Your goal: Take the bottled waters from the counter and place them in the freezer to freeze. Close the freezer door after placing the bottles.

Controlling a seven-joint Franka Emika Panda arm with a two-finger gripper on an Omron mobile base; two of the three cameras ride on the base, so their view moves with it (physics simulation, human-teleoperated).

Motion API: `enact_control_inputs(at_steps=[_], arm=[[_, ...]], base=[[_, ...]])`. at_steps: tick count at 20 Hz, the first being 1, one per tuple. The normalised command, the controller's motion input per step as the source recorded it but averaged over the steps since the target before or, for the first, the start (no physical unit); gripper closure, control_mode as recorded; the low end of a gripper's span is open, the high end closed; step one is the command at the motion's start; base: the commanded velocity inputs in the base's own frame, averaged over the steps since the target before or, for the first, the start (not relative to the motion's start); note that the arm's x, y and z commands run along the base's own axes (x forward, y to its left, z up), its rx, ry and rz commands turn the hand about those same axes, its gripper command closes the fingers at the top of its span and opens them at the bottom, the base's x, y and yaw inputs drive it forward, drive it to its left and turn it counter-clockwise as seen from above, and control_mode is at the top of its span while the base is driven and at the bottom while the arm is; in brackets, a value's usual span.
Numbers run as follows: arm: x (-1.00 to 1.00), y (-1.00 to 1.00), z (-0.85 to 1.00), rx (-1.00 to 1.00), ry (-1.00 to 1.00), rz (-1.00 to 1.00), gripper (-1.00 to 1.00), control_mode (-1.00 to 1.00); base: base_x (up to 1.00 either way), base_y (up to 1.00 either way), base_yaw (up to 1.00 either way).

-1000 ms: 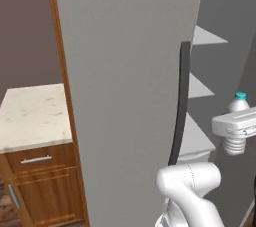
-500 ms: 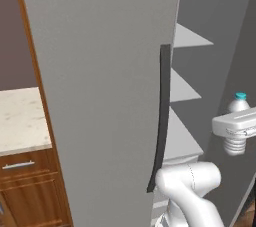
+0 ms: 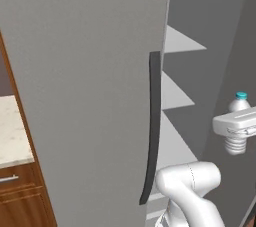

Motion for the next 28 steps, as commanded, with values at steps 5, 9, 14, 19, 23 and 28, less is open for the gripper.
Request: enact_control_inputs(at_steps=[5,9,14,19,23,28], arm=[[0.0,0.0,0.0,0.0,0.0,0.0,1.0,1.0],[0.0,0.0,0.0,0.0,0.0,0.0,1.0,1.0],[0.0,0.0,0.0,0.0,0.0,0.0,1.0,1.0],[0.0,0.0,0.0,0.0,0.0,0.0,1.0,1.0],[0.0,0.0,0.0,0.0,0.0,0.0,1.0,1.0],[0.0,0.0,0.0,0.0,0.0,0.0,1.0,1.0]], base=[[0.23,0.0,-0.04],[0.21,0.0,0.0],[0.41,0.0,0.0],[0.49,0.0,0.0],[0.37,0.0,0.0],[0.27,0.0,0.0]])
